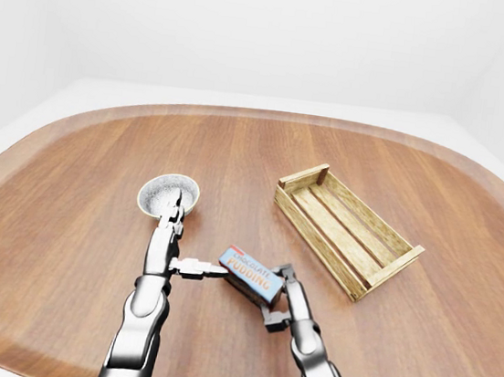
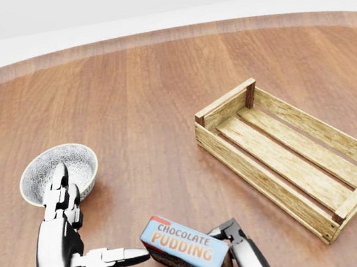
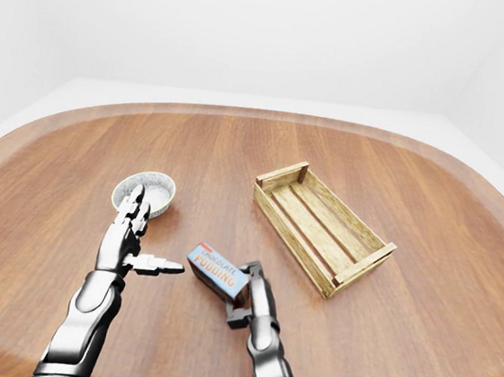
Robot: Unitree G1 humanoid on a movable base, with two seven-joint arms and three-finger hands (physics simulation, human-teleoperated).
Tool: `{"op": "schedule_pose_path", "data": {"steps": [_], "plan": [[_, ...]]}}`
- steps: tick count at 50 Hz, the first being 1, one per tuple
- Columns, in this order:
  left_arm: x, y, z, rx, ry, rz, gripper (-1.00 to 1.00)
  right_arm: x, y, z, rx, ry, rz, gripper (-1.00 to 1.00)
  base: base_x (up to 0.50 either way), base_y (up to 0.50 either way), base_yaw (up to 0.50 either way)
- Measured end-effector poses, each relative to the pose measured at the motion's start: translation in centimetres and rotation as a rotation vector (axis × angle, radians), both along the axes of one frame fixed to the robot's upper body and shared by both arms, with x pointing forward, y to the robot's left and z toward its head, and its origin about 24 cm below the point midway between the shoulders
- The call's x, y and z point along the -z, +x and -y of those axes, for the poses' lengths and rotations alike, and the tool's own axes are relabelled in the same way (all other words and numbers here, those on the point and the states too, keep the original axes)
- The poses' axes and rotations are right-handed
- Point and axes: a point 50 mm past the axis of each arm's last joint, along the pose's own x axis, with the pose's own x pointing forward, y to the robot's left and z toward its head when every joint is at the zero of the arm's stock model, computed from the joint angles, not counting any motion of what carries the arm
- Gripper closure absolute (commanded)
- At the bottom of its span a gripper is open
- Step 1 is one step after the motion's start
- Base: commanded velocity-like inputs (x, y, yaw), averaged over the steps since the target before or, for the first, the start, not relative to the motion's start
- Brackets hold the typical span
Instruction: Pick up the chocolate pudding and put it in the tray.
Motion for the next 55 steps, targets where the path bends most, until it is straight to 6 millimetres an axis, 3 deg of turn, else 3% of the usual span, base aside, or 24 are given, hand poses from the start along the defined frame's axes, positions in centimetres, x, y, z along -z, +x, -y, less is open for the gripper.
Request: {"op": "schedule_pose_path", "data": {"steps": [7, 24, 39, 55], "plan": [[0.0, 0.0, 0.0, 0.0, 0.0, 0.0, -1.0, -0.3, 0.2, 0.1, 0.001, 0.001, 0.015, 1.0, 0.0, 0.0, 0.0], [0.0, 0.0, 0.0, 0.0, -0.001, 0.0, -1.0, -4.4, 0.6, -0.2, -0.023, 0.068, 0.198, 1.0, 0.0, 0.0, 0.0], [0.1, -0.1, 0.0, 0.001, -0.001, -0.002, -1.0, -6.8, 0.8, -0.1, -0.031, 0.109, 0.296, 1.0, 0.0, 0.0, 0.0], [0.1, 0.0, 0.0, 0.003, -0.001, -0.003, -1.0, -9.2, 3.1, 0.5, -0.023, 0.122, 0.389, 1.0, 0.0, 0.0, 0.0]]}}
